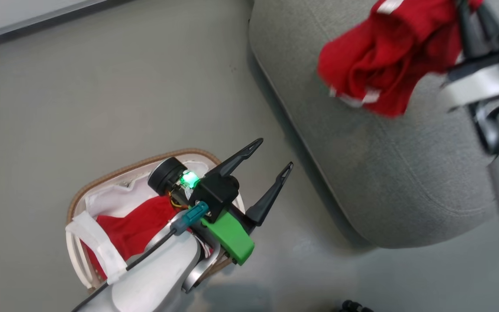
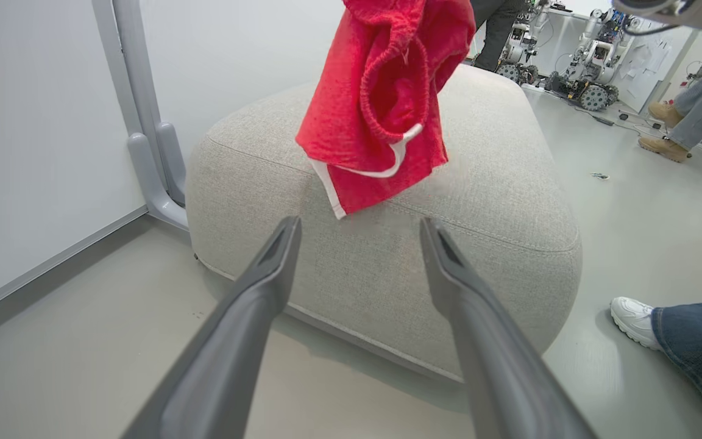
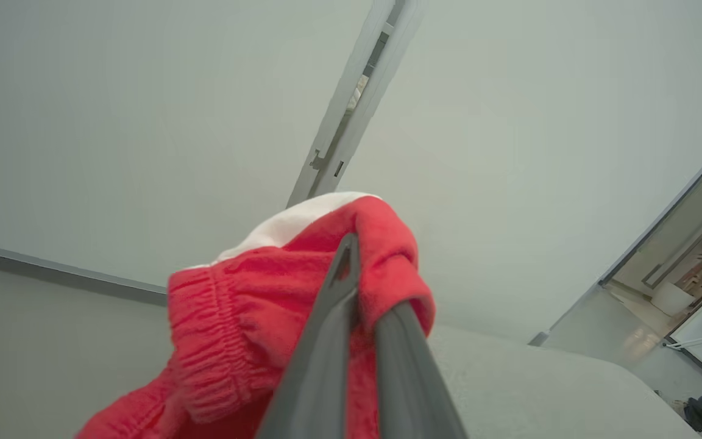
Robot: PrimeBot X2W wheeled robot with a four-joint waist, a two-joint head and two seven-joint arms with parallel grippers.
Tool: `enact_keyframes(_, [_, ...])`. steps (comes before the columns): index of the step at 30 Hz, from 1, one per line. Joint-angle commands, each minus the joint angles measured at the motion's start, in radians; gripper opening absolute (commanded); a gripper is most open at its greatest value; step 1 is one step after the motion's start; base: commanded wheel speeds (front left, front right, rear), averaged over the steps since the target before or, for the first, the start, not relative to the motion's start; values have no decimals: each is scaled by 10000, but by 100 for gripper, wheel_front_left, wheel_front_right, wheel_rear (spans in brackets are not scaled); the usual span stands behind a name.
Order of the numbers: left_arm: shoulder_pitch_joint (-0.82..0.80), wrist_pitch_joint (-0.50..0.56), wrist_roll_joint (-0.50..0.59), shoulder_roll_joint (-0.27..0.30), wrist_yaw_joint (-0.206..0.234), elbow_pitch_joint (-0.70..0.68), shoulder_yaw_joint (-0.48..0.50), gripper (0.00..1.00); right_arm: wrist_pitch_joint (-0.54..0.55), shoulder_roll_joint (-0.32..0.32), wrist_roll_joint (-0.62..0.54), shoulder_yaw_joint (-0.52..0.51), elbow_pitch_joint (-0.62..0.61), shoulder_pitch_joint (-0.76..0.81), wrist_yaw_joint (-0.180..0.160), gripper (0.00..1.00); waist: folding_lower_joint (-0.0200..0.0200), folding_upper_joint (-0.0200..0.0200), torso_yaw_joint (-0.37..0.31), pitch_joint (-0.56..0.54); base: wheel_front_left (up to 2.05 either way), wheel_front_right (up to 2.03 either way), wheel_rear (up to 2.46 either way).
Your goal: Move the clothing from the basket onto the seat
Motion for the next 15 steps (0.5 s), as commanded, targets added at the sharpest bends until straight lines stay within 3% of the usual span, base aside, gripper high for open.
enact_keyframes(1, [-204,23,53,85,34,-98,6,100,-13,-288,8,-102,201,-509,-14,0,-1,-1,508,507,0,0,0])
enact_keyframes(11, [-980,97,445,106,-11,-834,-123,100,1079,-3352,314,-993,1944,-3885,-14,0,-1,-1,2189,1832,0,0,0])
enact_keyframes(15, [-1272,103,550,67,45,-1097,-105,100,1456,-3937,330,-1146,2605,-4272,-14,0,-1,-1,2736,2442,0,0,0])
